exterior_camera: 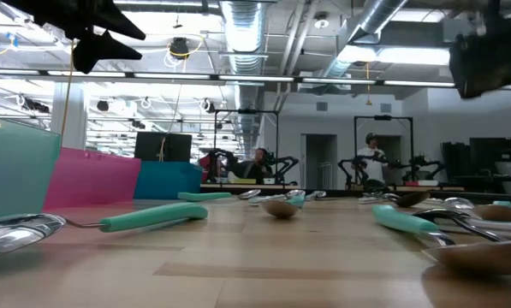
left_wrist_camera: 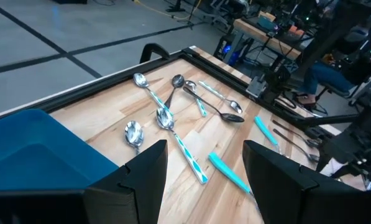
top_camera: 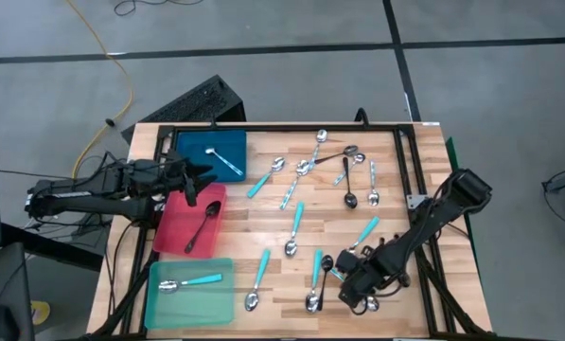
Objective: Sort silverware by color (type)
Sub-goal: Put the blue patterned spoon into the blue bin
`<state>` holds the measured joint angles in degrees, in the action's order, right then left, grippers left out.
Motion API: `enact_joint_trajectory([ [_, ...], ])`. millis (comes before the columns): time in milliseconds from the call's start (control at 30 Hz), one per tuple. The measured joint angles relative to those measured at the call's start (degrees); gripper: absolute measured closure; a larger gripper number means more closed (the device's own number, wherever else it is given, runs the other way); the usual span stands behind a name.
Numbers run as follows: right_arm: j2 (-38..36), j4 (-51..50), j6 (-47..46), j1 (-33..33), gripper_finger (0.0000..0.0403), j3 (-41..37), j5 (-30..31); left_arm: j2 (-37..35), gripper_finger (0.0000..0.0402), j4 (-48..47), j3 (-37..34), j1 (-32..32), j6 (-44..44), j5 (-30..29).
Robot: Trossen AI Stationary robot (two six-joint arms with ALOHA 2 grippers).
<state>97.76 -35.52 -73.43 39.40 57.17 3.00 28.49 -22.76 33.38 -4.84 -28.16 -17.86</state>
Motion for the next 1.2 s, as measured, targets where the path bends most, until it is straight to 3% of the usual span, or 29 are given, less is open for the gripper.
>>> enact_joint_trajectory([
  [233,2.81,0.82,0.46,0.31,0.026,0.16,-3.04,-0.02,0.0207,-0.88,0.01,0.0,-0.51,-0.1],
  [1200,0.08,-5.5,-1.63,5.6,0.026,-0.07,-2.46,0.0,0.0207,-1.36,0.01,-0.02,-0.03,-0.42],
])
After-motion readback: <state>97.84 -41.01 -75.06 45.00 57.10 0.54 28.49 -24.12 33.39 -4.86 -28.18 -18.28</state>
